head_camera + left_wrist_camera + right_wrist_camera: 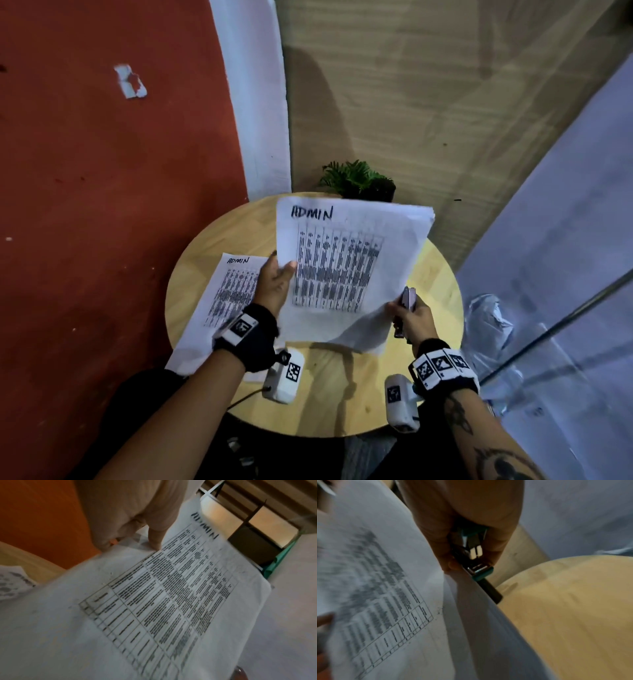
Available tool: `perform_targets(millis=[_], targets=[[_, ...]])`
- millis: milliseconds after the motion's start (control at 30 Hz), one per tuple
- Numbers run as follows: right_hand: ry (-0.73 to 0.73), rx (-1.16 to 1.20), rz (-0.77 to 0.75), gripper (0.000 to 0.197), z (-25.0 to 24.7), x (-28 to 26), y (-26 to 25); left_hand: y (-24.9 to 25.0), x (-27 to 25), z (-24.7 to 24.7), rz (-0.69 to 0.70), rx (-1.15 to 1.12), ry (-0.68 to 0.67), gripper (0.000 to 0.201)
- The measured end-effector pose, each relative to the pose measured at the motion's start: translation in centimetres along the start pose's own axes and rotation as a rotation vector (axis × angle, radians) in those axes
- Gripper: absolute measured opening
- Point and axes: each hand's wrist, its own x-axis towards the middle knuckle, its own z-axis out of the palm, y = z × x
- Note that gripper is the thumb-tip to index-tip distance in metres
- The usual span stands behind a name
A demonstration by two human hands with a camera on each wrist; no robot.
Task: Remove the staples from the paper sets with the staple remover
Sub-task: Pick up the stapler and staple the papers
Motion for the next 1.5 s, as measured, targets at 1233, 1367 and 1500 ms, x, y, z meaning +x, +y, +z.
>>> perform_targets(millis=[1233,1367,1500], targets=[[-0.266,-0.537,0.334,0.032,23.3,3.9,2.9,-15.4,8.6,-19.2,-0.49,0.974,0.157,0.035],[-0.266,-0.547,0.365,0.03,23.1,3.7,2.7,-14.4,8.6,-19.1,-0.565,1.041,0.076,0.038],[-0.245,-0.531,0.378,0.032,23.3,3.4,3.1,-14.0,8.5,-18.4,-0.625,1.084,0.035,0.055]])
